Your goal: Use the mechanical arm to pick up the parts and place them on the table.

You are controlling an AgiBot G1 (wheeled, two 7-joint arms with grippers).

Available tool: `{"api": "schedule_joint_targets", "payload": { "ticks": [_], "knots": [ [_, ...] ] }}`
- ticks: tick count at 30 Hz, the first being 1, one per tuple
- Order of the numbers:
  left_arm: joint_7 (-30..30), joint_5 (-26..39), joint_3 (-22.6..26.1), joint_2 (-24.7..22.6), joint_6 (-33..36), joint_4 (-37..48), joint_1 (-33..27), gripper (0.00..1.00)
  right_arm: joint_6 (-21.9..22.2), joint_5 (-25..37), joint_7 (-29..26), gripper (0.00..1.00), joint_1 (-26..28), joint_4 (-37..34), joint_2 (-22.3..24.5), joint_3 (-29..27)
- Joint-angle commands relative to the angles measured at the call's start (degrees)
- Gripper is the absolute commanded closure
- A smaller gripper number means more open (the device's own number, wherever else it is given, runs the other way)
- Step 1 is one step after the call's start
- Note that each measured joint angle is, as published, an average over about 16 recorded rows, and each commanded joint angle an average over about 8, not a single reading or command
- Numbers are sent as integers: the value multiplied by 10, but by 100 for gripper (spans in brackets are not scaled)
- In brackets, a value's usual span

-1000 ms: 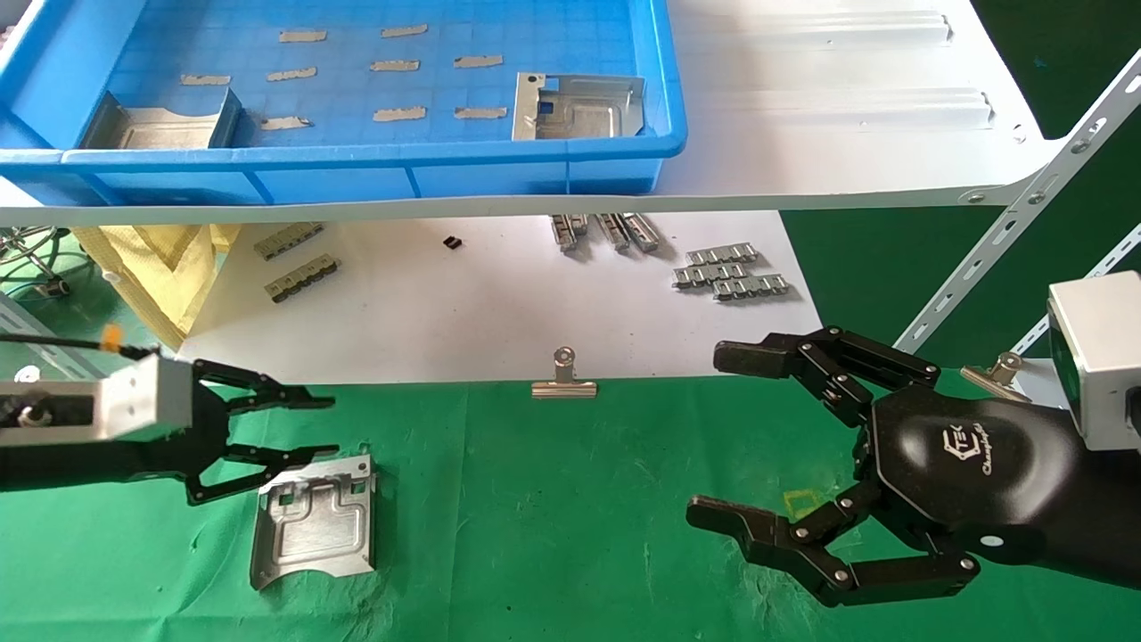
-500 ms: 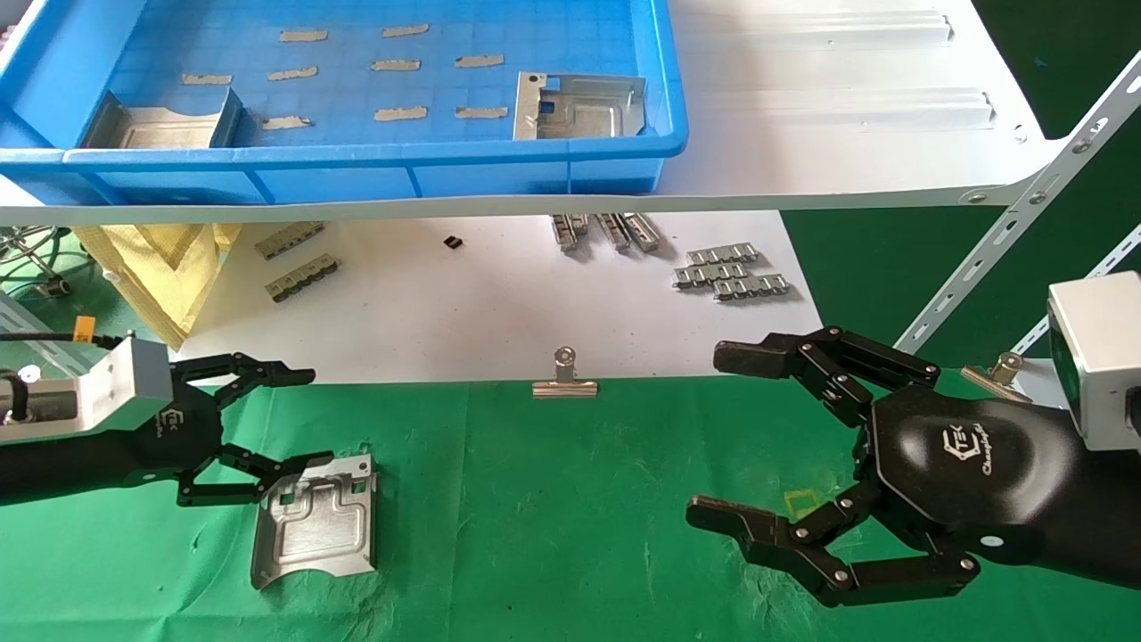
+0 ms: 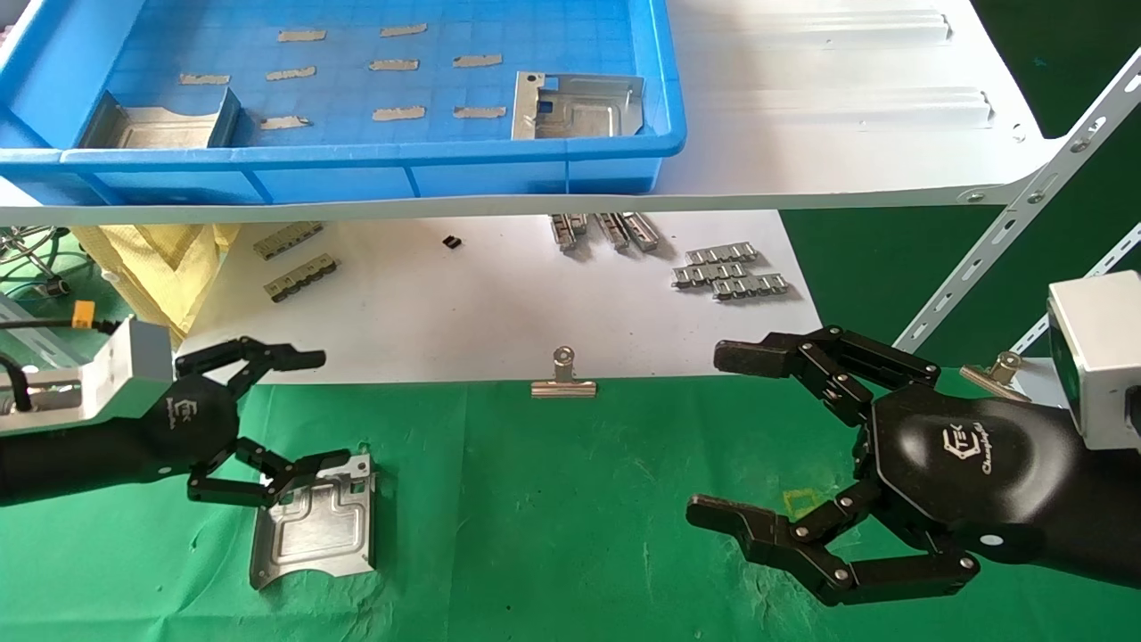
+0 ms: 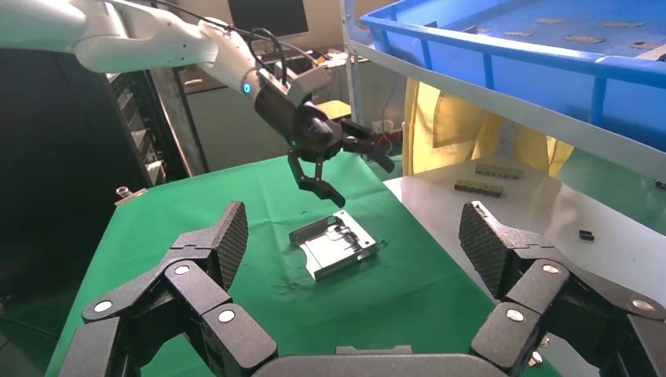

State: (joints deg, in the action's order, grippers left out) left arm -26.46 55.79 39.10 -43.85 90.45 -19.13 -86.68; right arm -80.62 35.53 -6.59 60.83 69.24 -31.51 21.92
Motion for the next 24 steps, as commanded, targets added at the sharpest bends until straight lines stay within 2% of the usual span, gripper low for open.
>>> {"api": "schedule_joint_targets", "payload": {
  "ticks": [1,24],
  "knots": [
    [15,-6,-10,4,-2,-23,10,0,0,0,0,0,0,0,0,0],
    [191,-72,-119,45,-24,-280,129,0,0,0,0,0,0,0,0,0]
  ]
}}
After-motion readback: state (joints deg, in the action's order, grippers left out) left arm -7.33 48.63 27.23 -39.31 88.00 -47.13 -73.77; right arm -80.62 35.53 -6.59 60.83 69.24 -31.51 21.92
